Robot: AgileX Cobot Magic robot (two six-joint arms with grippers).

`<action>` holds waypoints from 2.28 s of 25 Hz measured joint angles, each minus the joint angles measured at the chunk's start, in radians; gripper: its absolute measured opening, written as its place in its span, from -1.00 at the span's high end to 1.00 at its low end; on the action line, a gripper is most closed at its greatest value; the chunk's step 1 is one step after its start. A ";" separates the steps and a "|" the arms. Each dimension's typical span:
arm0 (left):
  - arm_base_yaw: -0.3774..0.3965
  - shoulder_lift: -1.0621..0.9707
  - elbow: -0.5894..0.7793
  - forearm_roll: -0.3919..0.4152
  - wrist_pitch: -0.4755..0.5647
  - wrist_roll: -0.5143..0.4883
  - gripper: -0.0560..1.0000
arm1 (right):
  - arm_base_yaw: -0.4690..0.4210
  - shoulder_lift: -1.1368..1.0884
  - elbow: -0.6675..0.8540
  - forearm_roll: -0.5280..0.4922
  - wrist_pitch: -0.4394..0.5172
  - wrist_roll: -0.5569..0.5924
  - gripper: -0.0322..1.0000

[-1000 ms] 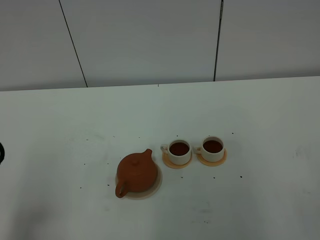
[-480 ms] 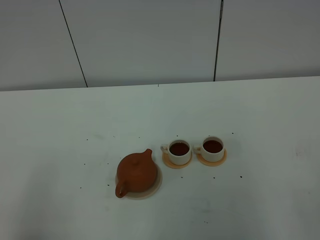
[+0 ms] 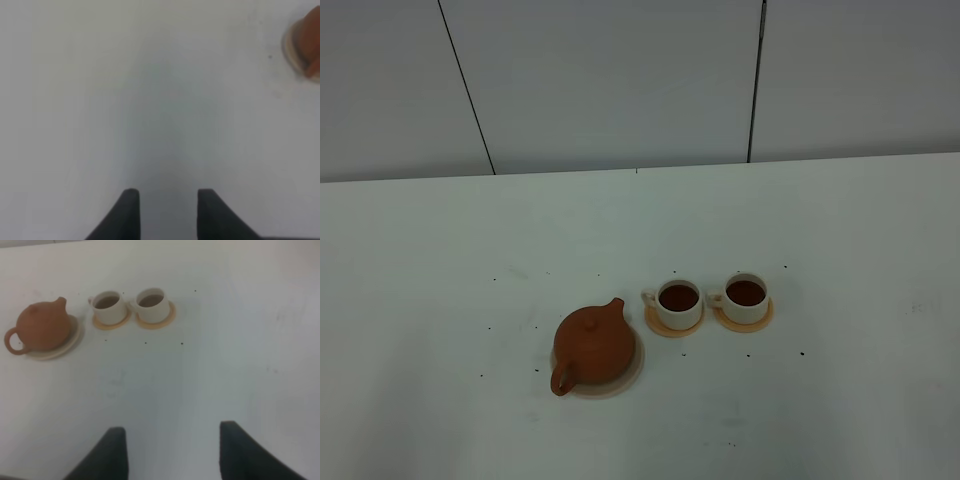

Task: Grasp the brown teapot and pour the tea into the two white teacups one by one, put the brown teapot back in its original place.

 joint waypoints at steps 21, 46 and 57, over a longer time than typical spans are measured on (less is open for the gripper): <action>-0.139 -0.119 0.007 0.000 0.001 -0.008 0.09 | 0.000 0.000 0.000 0.001 0.000 0.000 0.15; -0.140 -0.228 0.007 0.003 0.001 -0.008 0.09 | 0.000 0.000 0.000 0.001 -0.001 0.000 0.15; -0.140 -0.228 0.007 0.003 0.001 -0.011 0.09 | 0.000 0.000 0.000 0.001 -0.001 0.000 0.15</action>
